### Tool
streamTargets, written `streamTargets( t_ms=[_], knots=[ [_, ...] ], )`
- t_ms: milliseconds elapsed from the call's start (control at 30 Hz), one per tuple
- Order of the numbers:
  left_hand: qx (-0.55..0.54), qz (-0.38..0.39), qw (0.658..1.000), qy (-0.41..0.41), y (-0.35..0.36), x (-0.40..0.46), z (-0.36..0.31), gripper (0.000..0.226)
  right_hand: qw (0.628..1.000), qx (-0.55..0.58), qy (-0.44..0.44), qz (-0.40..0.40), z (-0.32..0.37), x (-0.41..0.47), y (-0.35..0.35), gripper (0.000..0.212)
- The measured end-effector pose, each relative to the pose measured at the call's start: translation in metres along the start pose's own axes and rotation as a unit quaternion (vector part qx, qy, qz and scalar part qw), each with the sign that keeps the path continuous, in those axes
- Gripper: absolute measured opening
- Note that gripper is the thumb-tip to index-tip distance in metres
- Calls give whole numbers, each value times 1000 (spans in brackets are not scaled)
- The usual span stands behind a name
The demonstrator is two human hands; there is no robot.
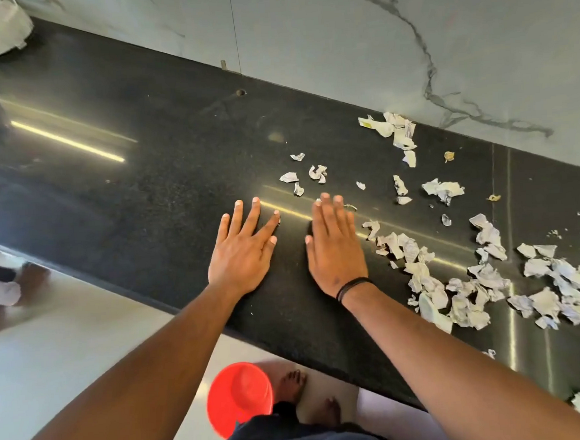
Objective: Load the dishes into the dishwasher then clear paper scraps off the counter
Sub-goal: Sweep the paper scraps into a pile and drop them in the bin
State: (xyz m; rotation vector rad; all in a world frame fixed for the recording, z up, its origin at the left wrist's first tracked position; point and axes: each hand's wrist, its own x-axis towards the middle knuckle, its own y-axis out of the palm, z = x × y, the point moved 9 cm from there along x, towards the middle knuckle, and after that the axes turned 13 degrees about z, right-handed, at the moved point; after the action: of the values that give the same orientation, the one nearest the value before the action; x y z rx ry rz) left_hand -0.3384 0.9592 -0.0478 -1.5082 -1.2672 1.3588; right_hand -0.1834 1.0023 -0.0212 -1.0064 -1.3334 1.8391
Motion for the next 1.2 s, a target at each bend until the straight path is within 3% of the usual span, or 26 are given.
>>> streamTargets(
  t_ms=[133,267,333,467,567,767,900,1000,1200],
  knots=[
    [-107,-26,992,-55,-6,-2,12,65,991,31,-124,42,69,29,7,57],
    [-61,-30,996,-52,-6,0,10,58,984,15,-144,108,64,43,27,56],
    [-24,-24,998,-51,-5,2,7,58,988,-12,-119,94,34,42,28,57],
    [15,-7,1000,-24,-6,20,-1,63,999,0,19,48,-42,29,15,55],
    [17,-4,1000,-9,-10,38,-3,64,998,17,50,24,-54,24,6,53],
    [-36,-30,998,-48,-22,60,6,63,997,7,-67,-26,18,71,-17,55],
    [-64,-34,996,-52,-25,71,8,63,991,-66,-112,33,53,128,-13,51],
    [-27,-28,998,-42,-26,78,5,64,990,-80,-76,89,30,151,-3,52],
    [24,-10,999,31,-25,92,-12,66,992,-49,98,56,-76,108,-15,53]
  ],
)
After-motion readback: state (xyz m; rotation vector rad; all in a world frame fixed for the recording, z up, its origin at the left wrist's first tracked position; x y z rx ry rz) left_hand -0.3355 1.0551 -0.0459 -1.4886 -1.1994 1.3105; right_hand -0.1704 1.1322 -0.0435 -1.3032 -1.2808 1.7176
